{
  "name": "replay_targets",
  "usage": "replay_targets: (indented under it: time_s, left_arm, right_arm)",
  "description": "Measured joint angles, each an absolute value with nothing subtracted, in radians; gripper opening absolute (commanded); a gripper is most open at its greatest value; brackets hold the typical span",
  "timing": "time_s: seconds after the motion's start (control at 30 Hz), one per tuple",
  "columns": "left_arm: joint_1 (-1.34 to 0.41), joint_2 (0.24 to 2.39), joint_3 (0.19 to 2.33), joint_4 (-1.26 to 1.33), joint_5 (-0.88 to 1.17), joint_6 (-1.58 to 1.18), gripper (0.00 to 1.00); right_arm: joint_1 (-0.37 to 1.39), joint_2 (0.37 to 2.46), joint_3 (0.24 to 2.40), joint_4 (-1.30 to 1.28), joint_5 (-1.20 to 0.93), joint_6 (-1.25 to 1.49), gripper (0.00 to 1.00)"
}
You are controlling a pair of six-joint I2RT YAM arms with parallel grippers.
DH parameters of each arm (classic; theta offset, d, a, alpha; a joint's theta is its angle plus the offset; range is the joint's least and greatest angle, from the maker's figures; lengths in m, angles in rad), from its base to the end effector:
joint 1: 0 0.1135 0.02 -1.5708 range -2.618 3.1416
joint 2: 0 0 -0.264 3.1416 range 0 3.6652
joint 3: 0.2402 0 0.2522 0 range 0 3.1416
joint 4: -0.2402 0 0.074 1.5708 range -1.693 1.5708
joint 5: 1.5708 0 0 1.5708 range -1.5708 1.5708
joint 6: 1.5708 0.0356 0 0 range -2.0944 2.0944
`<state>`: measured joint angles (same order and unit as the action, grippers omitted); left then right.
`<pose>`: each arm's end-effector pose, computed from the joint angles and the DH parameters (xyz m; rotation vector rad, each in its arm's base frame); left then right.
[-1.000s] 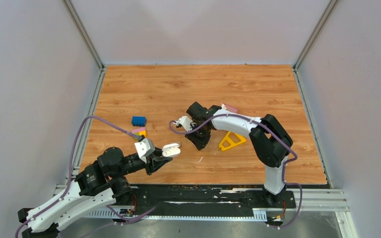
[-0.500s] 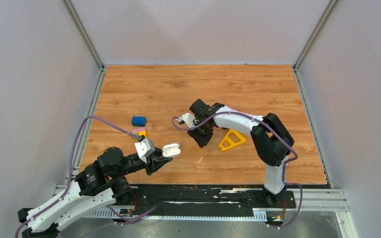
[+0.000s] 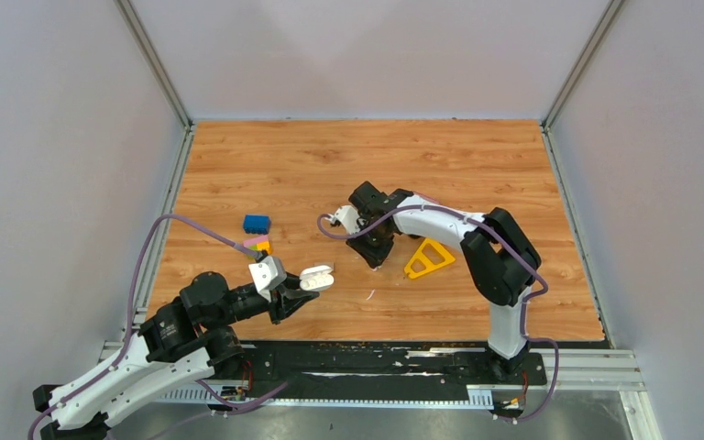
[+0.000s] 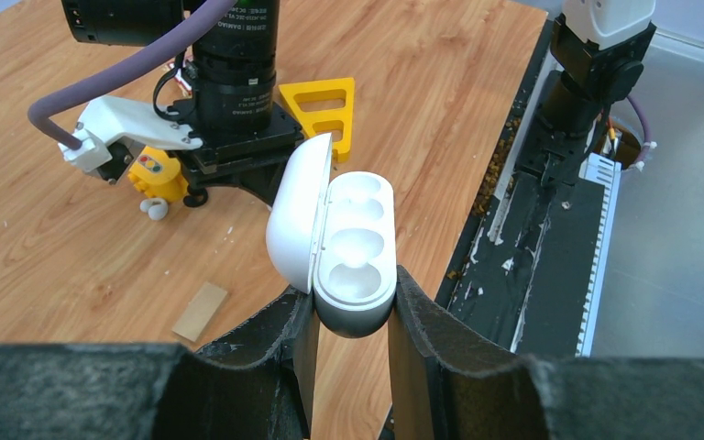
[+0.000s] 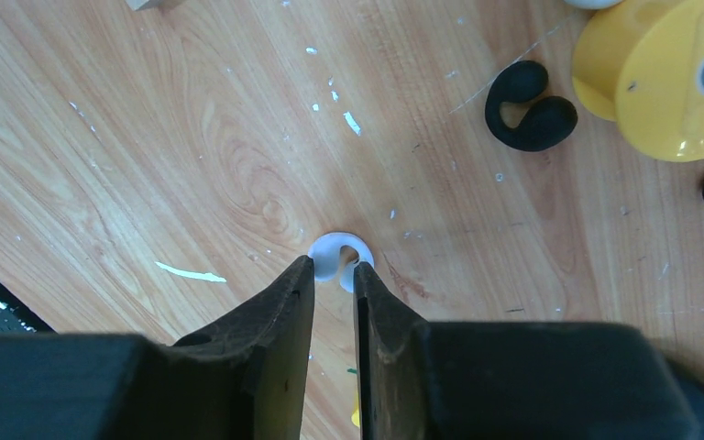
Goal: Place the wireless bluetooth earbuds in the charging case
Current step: Adjust the earbud at the center of the board.
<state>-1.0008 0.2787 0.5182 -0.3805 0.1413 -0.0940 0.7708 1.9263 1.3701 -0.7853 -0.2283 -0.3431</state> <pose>0.0487 -0.0853 0.2872 0.8868 1.5678 -0.9209 0.2643 0.2680 0.1768 -1.5869 2.4750 0.4012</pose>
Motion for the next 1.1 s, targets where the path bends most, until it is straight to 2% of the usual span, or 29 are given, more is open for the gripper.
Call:
replay_targets:
  time_s: [0.17, 0.3, 0.53, 0.77, 0.97, 1.1]
  left_arm:
    - [-1.001, 0.279, 0.518, -0.381, 0.141, -0.094, 0.01]
    - [-1.001, 0.279, 0.518, -0.381, 0.142, -0.093, 0.01]
    - [-1.001, 0.284, 0.518, -0.379, 0.149, -0.086, 0.01]
    - [-1.001, 0.284, 0.518, -0.377, 0.156, -0.080, 0.01]
    - [-1.001, 0.291, 0.518, -0.377, 0.159, -0.080, 0.02]
    - [-1.000, 0.299, 0.518, -0.377, 0.164, -0.079, 0.02]
  right_arm:
    - [0.764, 1.926, 1.372, -0.786, -0.231, -0.348, 0.23]
    - [0.738, 1.926, 1.395, -0.799, -0.285, -0.408, 0.29]
    - [0.656, 1.892, 1.414, -0.869, -0.466, -0.752, 0.36]
    - [0.630, 1.868, 1.419, -0.948, -0.526, -1.049, 0.33]
    - [0.630, 1.929, 1.476, -0.983, -0.560, -1.129, 0.26]
    - [0.630, 1.973, 1.497, -0.991, -0.570, -1.154, 0.26]
